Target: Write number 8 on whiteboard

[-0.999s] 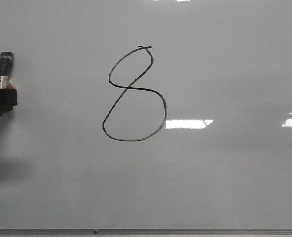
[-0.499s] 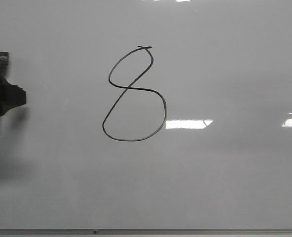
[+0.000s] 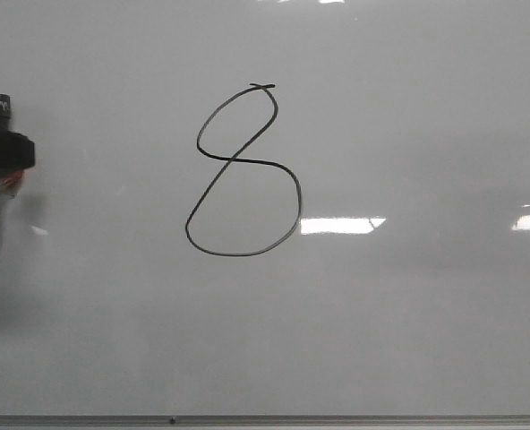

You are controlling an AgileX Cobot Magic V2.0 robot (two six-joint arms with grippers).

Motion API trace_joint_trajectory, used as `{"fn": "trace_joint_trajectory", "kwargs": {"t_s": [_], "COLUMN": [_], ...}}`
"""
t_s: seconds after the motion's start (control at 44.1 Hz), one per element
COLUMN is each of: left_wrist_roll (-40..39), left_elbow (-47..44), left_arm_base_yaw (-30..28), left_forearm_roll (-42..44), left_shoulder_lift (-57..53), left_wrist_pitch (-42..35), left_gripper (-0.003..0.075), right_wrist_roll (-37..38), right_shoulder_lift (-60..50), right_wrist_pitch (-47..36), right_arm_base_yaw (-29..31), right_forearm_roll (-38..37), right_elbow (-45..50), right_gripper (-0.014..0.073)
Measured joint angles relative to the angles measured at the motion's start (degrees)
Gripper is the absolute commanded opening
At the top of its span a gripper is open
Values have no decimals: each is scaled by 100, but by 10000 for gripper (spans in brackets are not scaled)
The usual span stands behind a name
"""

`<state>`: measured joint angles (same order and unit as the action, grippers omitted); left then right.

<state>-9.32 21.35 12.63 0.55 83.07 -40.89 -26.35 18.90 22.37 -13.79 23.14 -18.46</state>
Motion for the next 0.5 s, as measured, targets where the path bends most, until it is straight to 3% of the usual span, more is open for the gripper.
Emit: {"fn": "trace_joint_trajectory", "kwargs": {"t_s": [0.136,0.499], "left_wrist_roll": [435,773], "left_elbow": [-189,-260], "left_arm_base_yaw": [0,0], "left_forearm_roll": [-55,100], "left_shoulder_lift": [-980,-4568], "left_wrist_pitch": [549,3607], "left_gripper": [501,52], "right_wrist_roll": [0,0], "right_shoulder_lift": [0,0], "right_wrist_pitch": [-66,-83], "right_arm_base_yaw": [0,0], "right_forearm_roll": [0,0], "right_elbow": [0,0], "right_gripper": [-39,-39]}}
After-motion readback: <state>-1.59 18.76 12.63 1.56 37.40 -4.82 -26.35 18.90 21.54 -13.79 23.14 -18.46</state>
